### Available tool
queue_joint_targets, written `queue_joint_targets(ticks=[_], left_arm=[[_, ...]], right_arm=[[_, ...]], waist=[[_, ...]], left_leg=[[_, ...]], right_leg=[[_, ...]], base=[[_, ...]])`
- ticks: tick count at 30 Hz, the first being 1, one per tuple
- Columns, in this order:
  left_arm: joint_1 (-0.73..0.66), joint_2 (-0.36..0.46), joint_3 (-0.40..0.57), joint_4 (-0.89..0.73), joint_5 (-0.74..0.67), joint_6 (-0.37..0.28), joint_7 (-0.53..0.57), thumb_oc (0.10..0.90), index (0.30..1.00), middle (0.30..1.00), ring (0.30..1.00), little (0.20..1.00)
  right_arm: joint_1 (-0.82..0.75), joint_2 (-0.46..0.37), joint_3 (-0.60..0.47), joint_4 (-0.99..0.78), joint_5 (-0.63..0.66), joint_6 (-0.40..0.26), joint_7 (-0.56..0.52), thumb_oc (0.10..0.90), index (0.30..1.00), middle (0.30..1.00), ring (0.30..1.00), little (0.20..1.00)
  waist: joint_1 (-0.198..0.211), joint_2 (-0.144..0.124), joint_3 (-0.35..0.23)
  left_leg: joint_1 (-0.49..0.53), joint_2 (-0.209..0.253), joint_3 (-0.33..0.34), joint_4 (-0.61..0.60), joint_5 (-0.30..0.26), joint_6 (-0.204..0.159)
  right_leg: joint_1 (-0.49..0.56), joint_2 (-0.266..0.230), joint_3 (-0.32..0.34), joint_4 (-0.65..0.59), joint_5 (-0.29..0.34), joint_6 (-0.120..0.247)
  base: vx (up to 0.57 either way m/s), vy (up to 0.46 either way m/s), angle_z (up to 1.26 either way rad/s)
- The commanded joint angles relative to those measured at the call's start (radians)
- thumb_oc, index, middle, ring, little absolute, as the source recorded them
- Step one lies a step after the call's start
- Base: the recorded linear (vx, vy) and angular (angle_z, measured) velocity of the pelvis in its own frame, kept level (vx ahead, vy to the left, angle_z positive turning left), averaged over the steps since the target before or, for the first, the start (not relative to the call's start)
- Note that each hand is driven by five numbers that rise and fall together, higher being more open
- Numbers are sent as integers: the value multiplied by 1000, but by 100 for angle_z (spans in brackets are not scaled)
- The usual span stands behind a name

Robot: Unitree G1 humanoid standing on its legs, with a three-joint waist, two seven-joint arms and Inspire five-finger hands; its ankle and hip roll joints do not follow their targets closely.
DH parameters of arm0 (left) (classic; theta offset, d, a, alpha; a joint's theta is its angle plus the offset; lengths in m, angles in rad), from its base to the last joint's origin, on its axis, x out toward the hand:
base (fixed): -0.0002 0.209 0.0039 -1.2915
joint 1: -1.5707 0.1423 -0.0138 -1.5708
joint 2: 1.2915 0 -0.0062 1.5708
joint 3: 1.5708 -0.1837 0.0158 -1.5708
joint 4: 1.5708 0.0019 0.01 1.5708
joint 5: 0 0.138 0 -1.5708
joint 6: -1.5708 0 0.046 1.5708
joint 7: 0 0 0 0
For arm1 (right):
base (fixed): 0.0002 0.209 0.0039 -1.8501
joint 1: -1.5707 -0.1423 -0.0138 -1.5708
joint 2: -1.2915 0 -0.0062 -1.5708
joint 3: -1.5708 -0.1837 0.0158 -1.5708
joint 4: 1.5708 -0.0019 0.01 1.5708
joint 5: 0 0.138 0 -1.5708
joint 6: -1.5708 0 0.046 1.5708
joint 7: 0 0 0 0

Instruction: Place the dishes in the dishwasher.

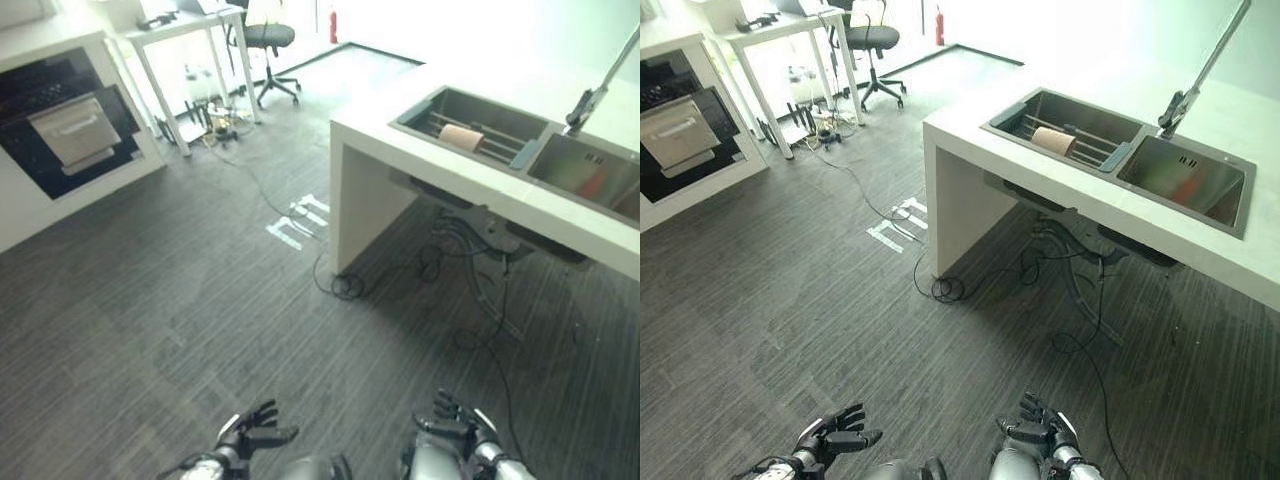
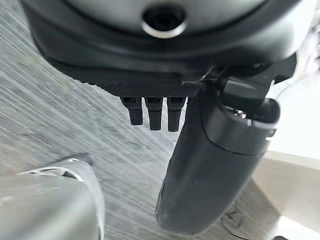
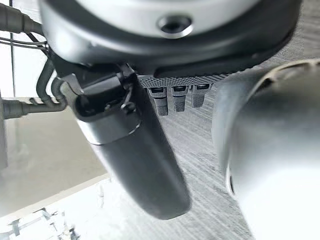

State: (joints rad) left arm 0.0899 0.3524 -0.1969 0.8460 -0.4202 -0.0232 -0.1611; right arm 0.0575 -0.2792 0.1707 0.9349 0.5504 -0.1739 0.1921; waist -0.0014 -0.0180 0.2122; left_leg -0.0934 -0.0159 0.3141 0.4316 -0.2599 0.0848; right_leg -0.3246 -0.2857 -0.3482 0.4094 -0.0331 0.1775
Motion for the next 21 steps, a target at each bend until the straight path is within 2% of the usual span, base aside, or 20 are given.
queue_joint_targets(ticks=[1,3,5,6,7,8,9,10,11,12,14,16,17,18,19,21], left_arm=[[-23,10,-9,-49,28,-54,23,800,900,900,900,900],[-20,5,-15,-22,44,-62,28,800,900,900,900,900],[-24,2,-10,17,63,-64,33,800,900,900,900,900],[-27,0,-10,33,66,-58,41,800,900,900,900,900],[-28,-28,-1,98,54,-52,71,800,900,900,900,900],[-27,-30,1,101,55,-52,72,800,900,900,900,900],[-26,-45,6,129,64,-57,78,800,900,900,900,900],[-29,-74,17,171,43,-77,88,800,900,900,900,900],[-31,-88,31,186,29,-88,84,800,900,900,900,900],[-52,-88,36,193,30,-78,75,800,900,900,900,900],[-62,-98,33,196,38,-81,82,800,900,900,900,900],[-65,-102,27,201,29,-87,91,800,900,900,900,900],[-66,-104,22,204,21,-91,93,800,900,900,900,900],[-64,-106,18,203,16,-93,95,800,900,900,900,900],[-60,-107,18,201,14,-94,97,800,900,900,900,900],[-50,-109,20,200,1,-96,106,800,900,900,900,900]], right_arm=[[-37,-38,-15,-31,6,-38,6,800,900,900,900,900],[-33,-18,-26,-18,-2,-40,-1,800,900,900,900,900],[-26,-12,-32,10,2,-35,2,800,900,900,900,900],[-26,-11,-35,26,4,-32,4,800,900,900,900,900],[-31,-13,-20,69,-12,-26,17,800,900,900,900,900],[-31,-14,-19,69,-15,-26,15,800,900,900,900,900],[-35,-18,-12,77,-36,-17,14,800,900,900,900,900],[-45,-36,-1,100,-39,-13,19,800,900,900,900,900],[-44,-51,-9,108,-73,-11,40,800,900,900,900,900],[-42,-56,-16,125,-81,-29,42,800,900,900,900,900],[-53,-51,-19,154,-58,-45,46,800,900,900,900,900],[-61,-46,-22,164,-65,-47,43,800,900,900,900,900],[-63,-44,-21,166,-65,-47,38,800,900,900,900,900],[-66,-41,-17,175,-63,-48,32,800,900,900,900,900],[-66,-41,-14,182,-63,-51,32,800,900,900,900,900],[-65,-40,-5,196,-64,-56,33,800,900,900,900,900]], waist=[[-13,38,5],[-15,34,11],[-10,22,8],[-7,19,9],[-4,8,-10],[-4,7,-10],[1,-2,-18],[8,-12,-28],[6,-14,-31],[8,-15,-26],[22,-14,-17],[23,-15,-13],[26,-13,-12],[35,-2,-11],[41,14,-10],[54,34,-16]], left_leg=[[109,36,-102,-132,-59,-62],[131,59,-89,-132,-82,-70],[147,72,-48,-132,-78,-75],[162,71,-41,-132,-70,-77],[215,53,-30,-132,-60,-89],[219,52,-28,-132,-60,-91],[237,45,-13,-132,-18,-106],[194,62,0,28,94,-159],[130,108,34,172,175,-198],[42,138,42,220,178,-190],[12,104,25,142,150,-159],[20,96,27,41,145,-143],[27,86,14,-30,144,-138],[22,86,-36,-132,150,-144],[-12,111,-90,-132,142,-156],[-67,156,-192,-132,161,-185]], right_leg=[[49,-23,45,-109,201,53],[-13,-83,61,-109,204,68],[23,-107,20,-109,178,70],[46,-93,16,-109,158,65],[106,-32,-14,-109,74,26],[110,-28,-16,-109,70,23],[136,-8,-21,-109,37,-1],[168,26,-27,-109,-22,-46],[197,42,-44,-109,-73,-84],[223,52,-51,-109,-103,-104],[243,69,-24,-109,-115,-98],[252,82,2,-109,-125,-91],[257,88,17,-109,-127,-86],[268,106,44,-109,-137,-76],[274,126,62,-109,-147,-71],[274,151,95,-109,-159,-66]], base=[[272,-305,-5],[376,-390,-10],[501,-435,19],[732,-515,-16],[602,-401,-36],[612,-381,-50],[417,-248,-36],[565,-340,-67],[542,-327,-91],[351,-193,-80],[237,-34,-24],[221,71,-41],[268,167,-68],[256,199,-68],[269,224,-50],[220,189,-34]])
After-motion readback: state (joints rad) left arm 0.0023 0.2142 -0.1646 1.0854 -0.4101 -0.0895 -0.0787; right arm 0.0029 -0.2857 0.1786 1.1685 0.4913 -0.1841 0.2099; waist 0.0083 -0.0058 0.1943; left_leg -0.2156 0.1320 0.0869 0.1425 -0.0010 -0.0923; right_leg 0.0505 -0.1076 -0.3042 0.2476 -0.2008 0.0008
